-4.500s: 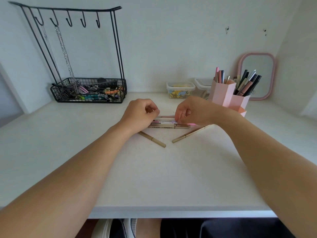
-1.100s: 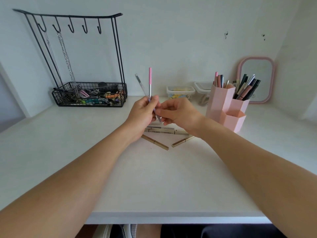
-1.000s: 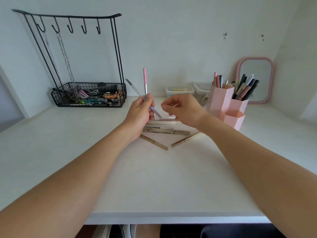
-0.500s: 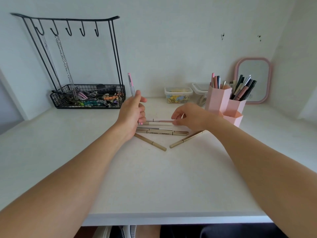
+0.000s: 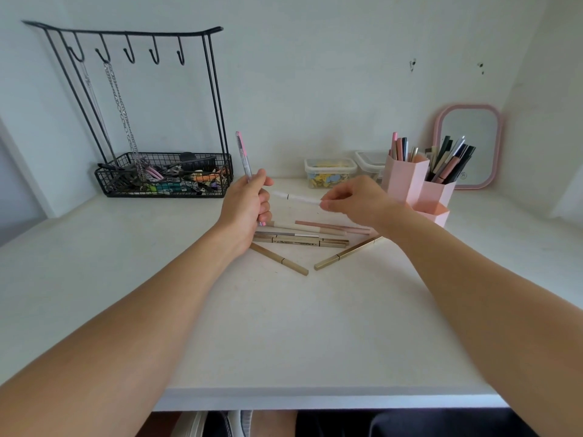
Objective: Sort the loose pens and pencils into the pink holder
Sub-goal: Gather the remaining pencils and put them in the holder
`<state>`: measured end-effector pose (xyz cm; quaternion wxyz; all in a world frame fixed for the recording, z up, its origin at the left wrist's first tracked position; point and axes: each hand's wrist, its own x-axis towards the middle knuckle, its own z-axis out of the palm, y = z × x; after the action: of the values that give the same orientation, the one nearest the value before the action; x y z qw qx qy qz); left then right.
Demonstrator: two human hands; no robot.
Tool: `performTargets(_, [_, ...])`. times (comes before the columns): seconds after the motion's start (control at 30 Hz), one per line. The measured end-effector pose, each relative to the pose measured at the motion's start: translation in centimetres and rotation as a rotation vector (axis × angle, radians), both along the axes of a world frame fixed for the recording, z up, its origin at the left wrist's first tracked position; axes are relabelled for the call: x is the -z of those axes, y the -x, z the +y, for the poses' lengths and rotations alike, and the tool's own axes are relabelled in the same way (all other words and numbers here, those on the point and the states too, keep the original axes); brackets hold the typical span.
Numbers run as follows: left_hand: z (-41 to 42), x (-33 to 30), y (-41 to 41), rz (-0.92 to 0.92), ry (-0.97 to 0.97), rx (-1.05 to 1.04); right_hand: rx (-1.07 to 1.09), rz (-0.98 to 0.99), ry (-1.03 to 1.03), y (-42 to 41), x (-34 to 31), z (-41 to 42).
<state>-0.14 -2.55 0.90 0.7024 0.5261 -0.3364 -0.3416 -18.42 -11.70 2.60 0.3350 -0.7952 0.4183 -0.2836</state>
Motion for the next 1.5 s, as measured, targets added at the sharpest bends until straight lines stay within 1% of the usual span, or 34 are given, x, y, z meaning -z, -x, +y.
performTargets(0.07, [0.0, -0.1, 0.0, 0.002, 0.009, -0.006, 0.032, -0.173, -0.128, -0.1, -0.4, 0.1])
performTargets(0.1, [0.0, -0.1, 0.0, 0.007, 0.014, -0.004, 0.012, -0.259, -0.205, -0.1, -0.5, 0.3])
performTargets(0.2, [0.1, -0.1, 0.2, 0.009, 0.044, 0.035, -0.12, -0.451, -0.398, -0.8, -0.6, 1.3])
performTargets(0.27, [0.2, 0.0, 0.6, -0.004, 0.067, 0.083, -0.204, -0.489, -0.46, -1.4, -0.4, 2.2])
performTargets(0.33, [0.4, 0.1, 1.0, -0.015, 0.081, 0.132, -0.274, -0.485, -0.491, -2.0, -0.2, 2.9])
performTargets(0.53, [0.9, 0.1, 1.9, -0.132, 0.045, 0.182, -0.353, -0.478, -0.523, -2.8, 0.4, 4.6])
performTargets(0.63, [0.6, 0.2, 1.9, -0.163, 0.012, 0.154, -0.309, -0.391, -0.42, -2.8, 0.2, 4.7])
performTargets(0.67, [0.4, 0.2, 1.6, -0.17, 0.004, 0.133, -0.27, -0.331, -0.338, -2.7, 0.1, 4.4])
performTargets(0.73, [0.1, 0.1, 1.2, -0.168, -0.002, 0.095, -0.187, -0.16, -0.091, -2.1, -0.2, 3.4])
performTargets(0.77, [0.1, 0.0, 1.0, -0.151, 0.004, 0.081, -0.18, -0.065, 0.02, -1.7, -0.4, 2.9])
performTargets(0.8, [0.0, -0.1, 0.8, -0.128, 0.009, 0.065, -0.2, 0.027, 0.088, -1.2, -0.6, 2.5])
performTargets(0.87, [0.0, -0.1, 0.5, -0.071, 0.015, 0.034, -0.251, 0.197, 0.135, -0.5, -0.7, 2.1])
performTargets(0.93, [0.1, -0.1, 0.4, -0.025, 0.022, 0.026, -0.273, 0.286, 0.139, -0.2, -0.5, 1.8])
performTargets(1.03, [0.1, 0.1, 0.2, -0.036, 0.024, -0.001, -0.29, 0.298, 0.135, -0.2, -0.4, 1.8])
performTargets(1.13, [0.2, 0.0, 0.0, -0.061, 0.03, -0.024, -0.312, 0.307, 0.177, -0.2, -0.4, 1.9])
performTargets(1.27, [0.4, -0.1, -0.3, -0.046, 0.007, -0.029, -0.345, 0.346, 0.218, -0.3, -0.4, 1.9])
performTargets(1.5, [0.6, -0.3, -0.3, -0.024, -0.052, -0.074, -0.318, 0.384, 0.246, -0.2, -0.3, 1.5])
